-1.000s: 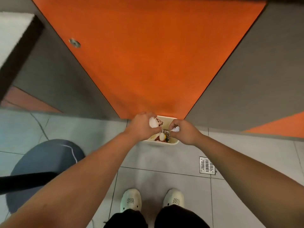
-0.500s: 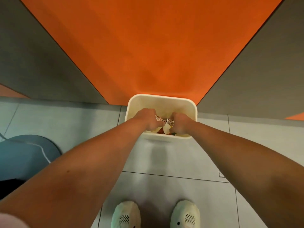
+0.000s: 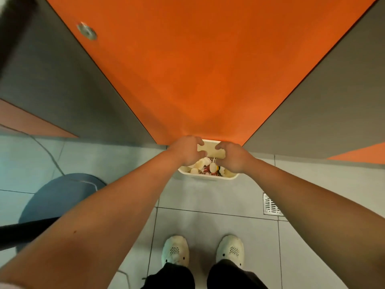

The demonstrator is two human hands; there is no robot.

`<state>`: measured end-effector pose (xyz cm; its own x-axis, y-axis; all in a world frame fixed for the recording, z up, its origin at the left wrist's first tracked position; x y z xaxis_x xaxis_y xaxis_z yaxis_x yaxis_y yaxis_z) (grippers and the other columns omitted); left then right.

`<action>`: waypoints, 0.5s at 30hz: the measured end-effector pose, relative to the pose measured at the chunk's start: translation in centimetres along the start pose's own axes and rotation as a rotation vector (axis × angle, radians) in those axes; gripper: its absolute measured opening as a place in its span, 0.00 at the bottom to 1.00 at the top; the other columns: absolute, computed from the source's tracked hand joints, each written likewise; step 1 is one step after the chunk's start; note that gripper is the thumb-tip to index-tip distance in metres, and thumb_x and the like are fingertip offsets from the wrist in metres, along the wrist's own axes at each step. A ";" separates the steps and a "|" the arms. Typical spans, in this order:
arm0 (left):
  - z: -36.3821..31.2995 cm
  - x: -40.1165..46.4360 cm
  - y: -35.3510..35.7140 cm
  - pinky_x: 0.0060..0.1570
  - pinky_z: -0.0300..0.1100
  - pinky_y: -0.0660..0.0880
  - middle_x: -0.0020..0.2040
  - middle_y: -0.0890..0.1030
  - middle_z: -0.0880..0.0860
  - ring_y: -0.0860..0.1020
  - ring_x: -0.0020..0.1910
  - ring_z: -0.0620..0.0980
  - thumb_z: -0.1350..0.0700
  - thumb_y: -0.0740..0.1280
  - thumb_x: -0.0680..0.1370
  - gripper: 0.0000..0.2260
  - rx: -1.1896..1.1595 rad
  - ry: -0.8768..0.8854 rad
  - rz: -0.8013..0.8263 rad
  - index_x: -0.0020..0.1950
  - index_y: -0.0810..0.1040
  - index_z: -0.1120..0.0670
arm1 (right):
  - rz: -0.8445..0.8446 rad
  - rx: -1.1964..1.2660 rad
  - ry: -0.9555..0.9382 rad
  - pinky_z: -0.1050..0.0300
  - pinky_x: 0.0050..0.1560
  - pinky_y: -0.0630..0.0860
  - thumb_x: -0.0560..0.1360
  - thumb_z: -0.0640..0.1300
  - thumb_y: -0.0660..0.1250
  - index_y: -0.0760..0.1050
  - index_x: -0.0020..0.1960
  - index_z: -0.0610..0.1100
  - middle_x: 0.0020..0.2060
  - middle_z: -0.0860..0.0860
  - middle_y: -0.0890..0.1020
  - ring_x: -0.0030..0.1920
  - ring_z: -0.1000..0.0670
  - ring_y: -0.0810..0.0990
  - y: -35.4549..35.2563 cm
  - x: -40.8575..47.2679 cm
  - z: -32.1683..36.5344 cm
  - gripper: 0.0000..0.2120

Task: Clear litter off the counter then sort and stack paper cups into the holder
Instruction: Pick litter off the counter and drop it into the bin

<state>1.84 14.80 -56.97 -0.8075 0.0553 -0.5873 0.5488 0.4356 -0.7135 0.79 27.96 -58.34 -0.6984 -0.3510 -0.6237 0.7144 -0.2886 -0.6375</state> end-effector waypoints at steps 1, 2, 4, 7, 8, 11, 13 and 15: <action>-1.0 -1.9 -2.2 0.60 0.43 0.72 0.69 0.75 0.53 0.75 0.64 0.53 0.45 0.67 0.78 0.22 0.011 0.024 -0.017 0.70 0.73 0.50 | -0.017 0.008 -0.016 0.52 0.62 0.72 0.75 0.44 0.69 0.67 0.72 0.44 0.67 0.45 0.73 0.64 0.44 0.74 -1.5 -1.8 1.6 0.26; -2.0 -3.8 -4.4 0.60 0.44 0.73 0.67 0.77 0.53 0.75 0.63 0.53 0.45 0.67 0.78 0.21 0.031 0.048 -0.030 0.70 0.74 0.50 | -0.034 0.011 -0.036 0.52 0.62 0.72 0.75 0.44 0.69 0.67 0.71 0.45 0.68 0.45 0.72 0.65 0.44 0.74 -3.1 -3.6 3.3 0.26; -4.1 -7.8 -8.8 0.58 0.46 0.74 0.66 0.78 0.54 0.76 0.63 0.54 0.45 0.66 0.79 0.21 0.080 0.090 -0.060 0.69 0.74 0.51 | -0.063 -0.010 -0.079 0.52 0.62 0.72 0.75 0.45 0.69 0.68 0.71 0.45 0.69 0.45 0.71 0.65 0.44 0.73 -6.3 -7.2 6.6 0.26; -6.9 -13.3 -14.8 0.58 0.46 0.74 0.66 0.78 0.54 0.76 0.63 0.54 0.45 0.66 0.79 0.22 0.102 0.123 -0.121 0.70 0.73 0.51 | -0.099 -0.080 -0.115 0.51 0.64 0.71 0.75 0.48 0.68 0.66 0.73 0.47 0.71 0.47 0.70 0.68 0.44 0.70 -10.7 -12.2 10.9 0.27; -7.7 -15.0 -16.5 0.59 0.46 0.74 0.66 0.78 0.54 0.77 0.62 0.55 0.45 0.65 0.79 0.22 0.116 0.129 -0.138 0.71 0.73 0.51 | -0.114 -0.103 -0.121 0.50 0.64 0.71 0.75 0.49 0.67 0.66 0.73 0.48 0.71 0.47 0.71 0.68 0.44 0.71 -12.2 -13.8 12.1 0.27; -9.9 -19.4 -21.1 0.63 0.47 0.72 0.70 0.75 0.54 0.74 0.66 0.55 0.47 0.65 0.79 0.23 0.140 0.143 -0.169 0.72 0.71 0.51 | -0.155 -0.151 -0.152 0.49 0.61 0.73 0.76 0.51 0.66 0.66 0.73 0.48 0.69 0.46 0.72 0.65 0.43 0.74 -16.4 -18.3 16.0 0.27; -11.6 -22.1 -24.1 0.65 0.47 0.71 0.71 0.73 0.54 0.72 0.68 0.55 0.46 0.65 0.79 0.24 0.158 0.173 -0.209 0.74 0.69 0.51 | -0.183 -0.157 -0.189 0.50 0.61 0.73 0.77 0.51 0.66 0.66 0.73 0.48 0.69 0.47 0.71 0.65 0.44 0.73 -19.3 -21.2 18.5 0.26; -13.1 -24.4 -27.3 0.65 0.49 0.71 0.71 0.73 0.54 0.73 0.68 0.55 0.46 0.66 0.78 0.26 0.166 0.203 -0.275 0.75 0.67 0.51 | -0.215 -0.192 -0.232 0.50 0.63 0.72 0.76 0.52 0.66 0.66 0.73 0.47 0.70 0.47 0.71 0.67 0.44 0.72 -22.2 -23.8 20.8 0.26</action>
<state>3.75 13.31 -18.15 -0.9469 0.1402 -0.2894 0.3195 0.3083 -0.8960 2.44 24.20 -19.91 -0.7877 -0.4991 -0.3612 0.5157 -0.2134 -0.8298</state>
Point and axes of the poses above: each hand's wrist, its own x-axis towards the middle knuckle, its own y-axis out of the palm, z = x × y, the point moved 10 cm from there along x, towards the middle knuckle
